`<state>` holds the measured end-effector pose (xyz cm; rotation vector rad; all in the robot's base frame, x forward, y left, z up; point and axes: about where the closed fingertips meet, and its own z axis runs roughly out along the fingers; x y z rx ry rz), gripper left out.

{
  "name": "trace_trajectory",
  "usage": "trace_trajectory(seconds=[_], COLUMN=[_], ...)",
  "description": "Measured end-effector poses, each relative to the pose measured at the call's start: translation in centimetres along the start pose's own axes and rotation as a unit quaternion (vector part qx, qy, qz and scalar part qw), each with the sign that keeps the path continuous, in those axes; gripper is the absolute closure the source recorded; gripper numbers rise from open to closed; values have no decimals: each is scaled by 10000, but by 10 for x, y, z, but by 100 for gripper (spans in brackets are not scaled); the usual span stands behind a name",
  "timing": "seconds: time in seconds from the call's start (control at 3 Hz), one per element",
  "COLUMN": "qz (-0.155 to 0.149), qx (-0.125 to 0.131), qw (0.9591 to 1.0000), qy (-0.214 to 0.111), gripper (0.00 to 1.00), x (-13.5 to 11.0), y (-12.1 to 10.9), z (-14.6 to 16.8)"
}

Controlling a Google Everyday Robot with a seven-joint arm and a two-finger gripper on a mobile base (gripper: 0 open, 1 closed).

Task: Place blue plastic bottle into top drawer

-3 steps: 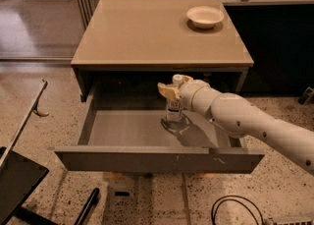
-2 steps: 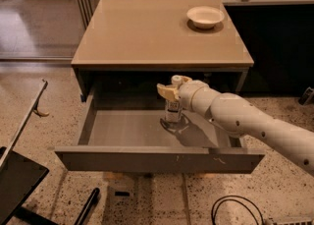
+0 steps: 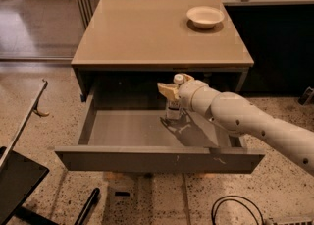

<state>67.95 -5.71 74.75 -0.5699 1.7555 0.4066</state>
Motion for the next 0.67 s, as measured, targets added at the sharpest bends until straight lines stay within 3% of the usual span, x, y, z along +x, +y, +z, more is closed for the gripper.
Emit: trace_trajectory(seconds=[0.33, 0.67], qz=[47, 47], qx=[-89, -89], qw=[9999, 9999], qy=[76, 76], gripper=[0, 0], x=[2, 2], y=[1, 1], z=[3, 3])
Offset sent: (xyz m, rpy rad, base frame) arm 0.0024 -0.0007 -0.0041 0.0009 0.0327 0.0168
